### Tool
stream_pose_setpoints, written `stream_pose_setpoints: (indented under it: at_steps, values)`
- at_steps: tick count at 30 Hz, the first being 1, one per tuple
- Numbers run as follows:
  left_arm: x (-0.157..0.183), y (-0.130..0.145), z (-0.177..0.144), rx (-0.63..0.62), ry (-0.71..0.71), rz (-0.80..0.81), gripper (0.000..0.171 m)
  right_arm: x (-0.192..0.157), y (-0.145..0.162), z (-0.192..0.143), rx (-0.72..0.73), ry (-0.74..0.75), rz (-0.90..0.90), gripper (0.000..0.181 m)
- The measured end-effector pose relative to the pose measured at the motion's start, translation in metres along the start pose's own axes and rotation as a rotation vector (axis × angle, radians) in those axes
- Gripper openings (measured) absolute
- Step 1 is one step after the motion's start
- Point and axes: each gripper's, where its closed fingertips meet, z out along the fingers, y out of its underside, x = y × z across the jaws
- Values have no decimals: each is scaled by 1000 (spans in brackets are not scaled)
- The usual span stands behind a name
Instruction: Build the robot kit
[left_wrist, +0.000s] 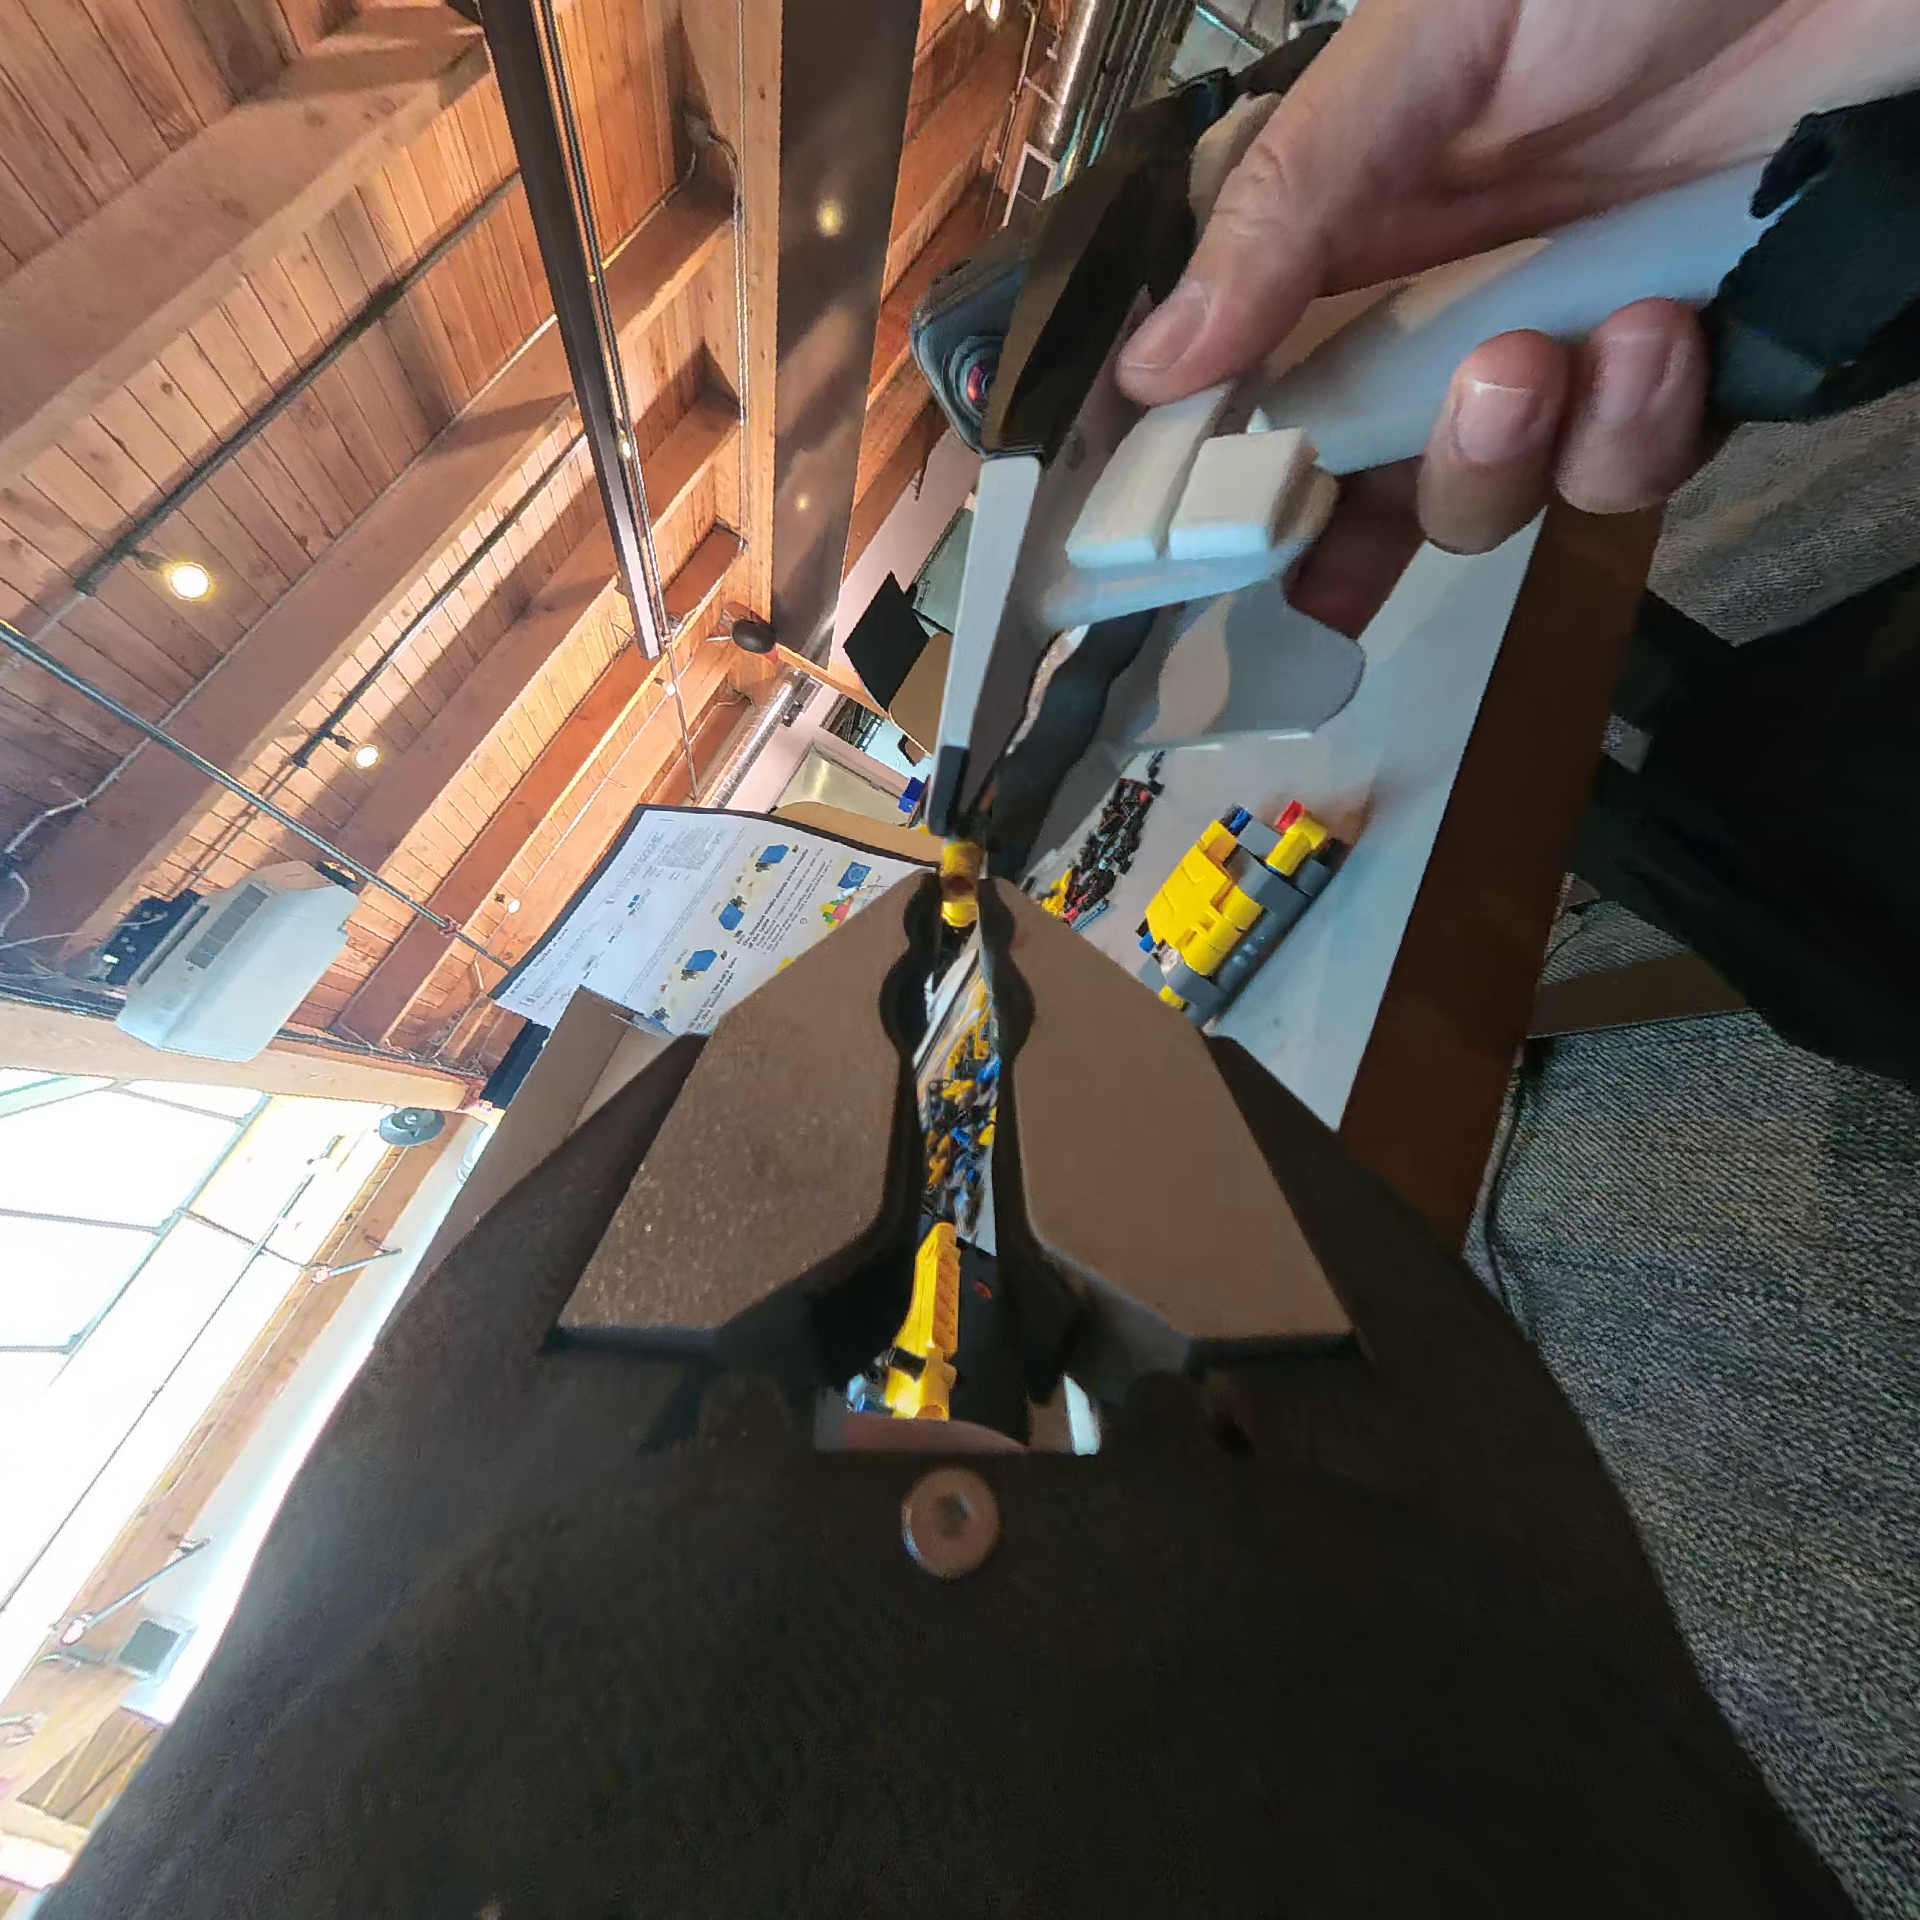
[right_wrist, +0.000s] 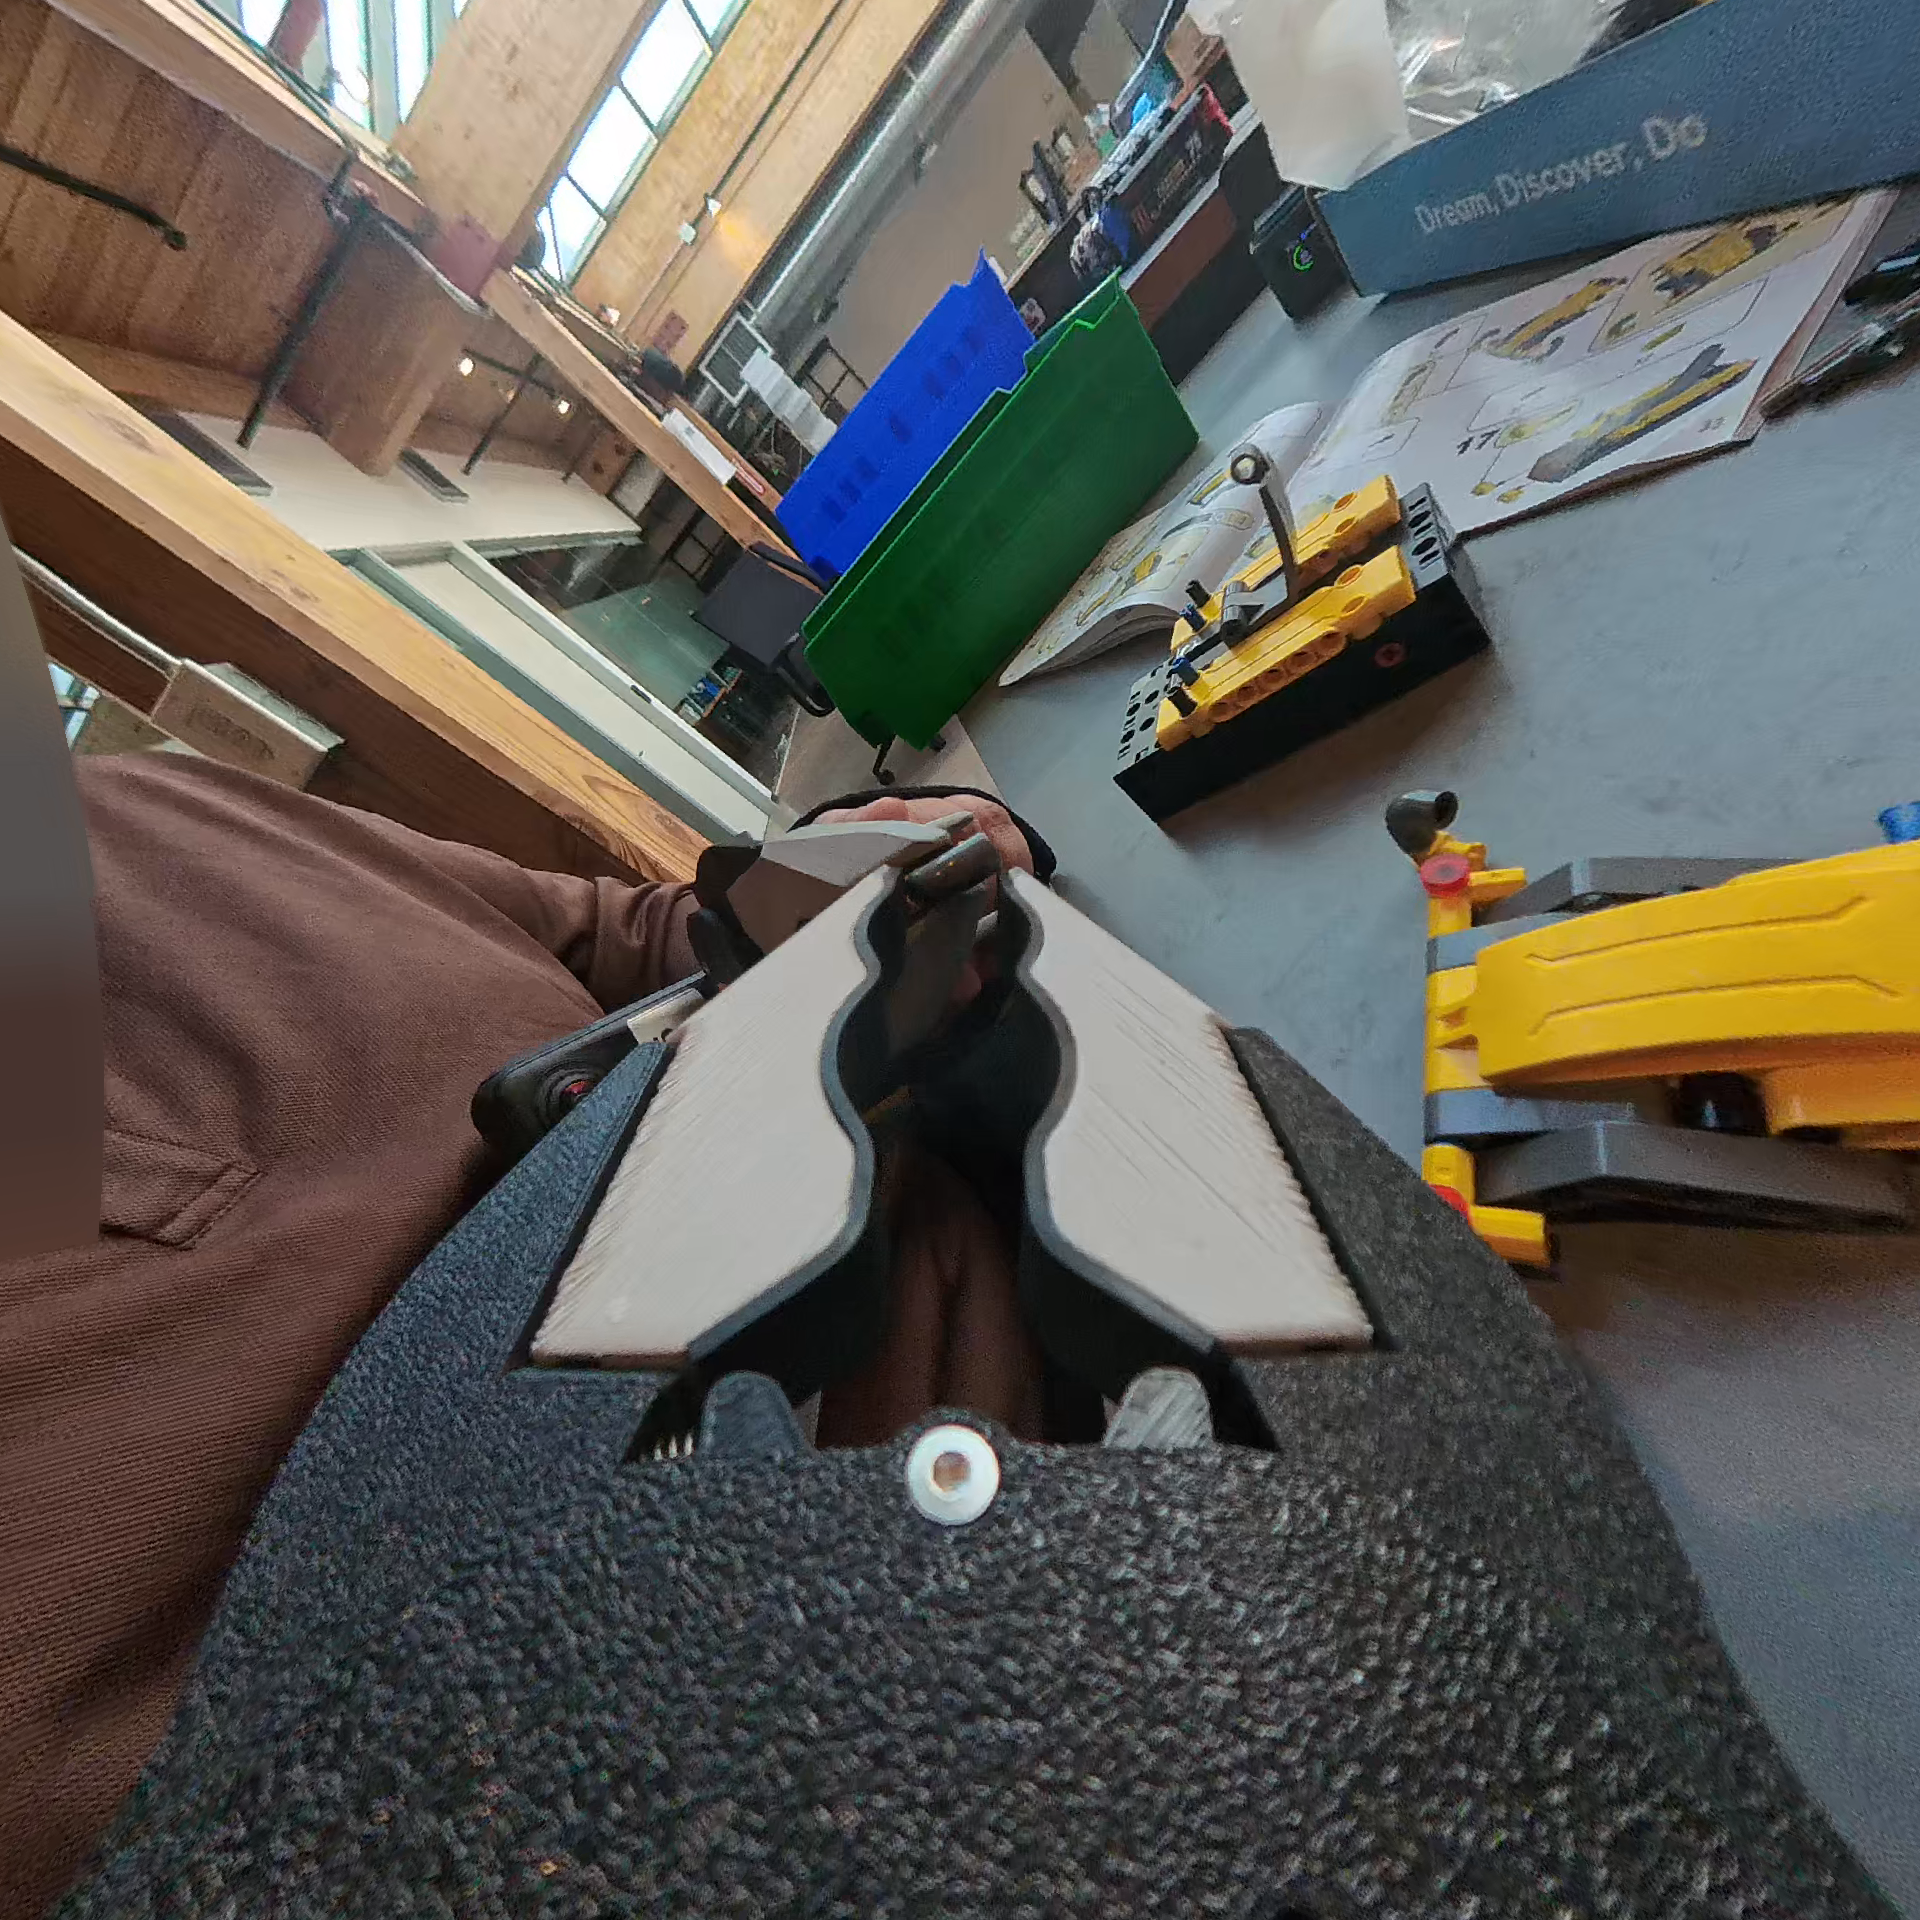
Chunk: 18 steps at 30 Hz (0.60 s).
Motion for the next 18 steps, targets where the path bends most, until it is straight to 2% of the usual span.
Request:
stream_pose_setpoints:
  at_steps: [13,16,18]
  values:
    - [3,2,3,-18,-49,156,4,3,0,1,24,-10,84,14]
    - [5,3,5,-43,-28,80,6,3,-2,-2,28,0,81,9]
    - [0,2,4,-47,-17,-22,20,7,-7,-12,36,26,68,9]
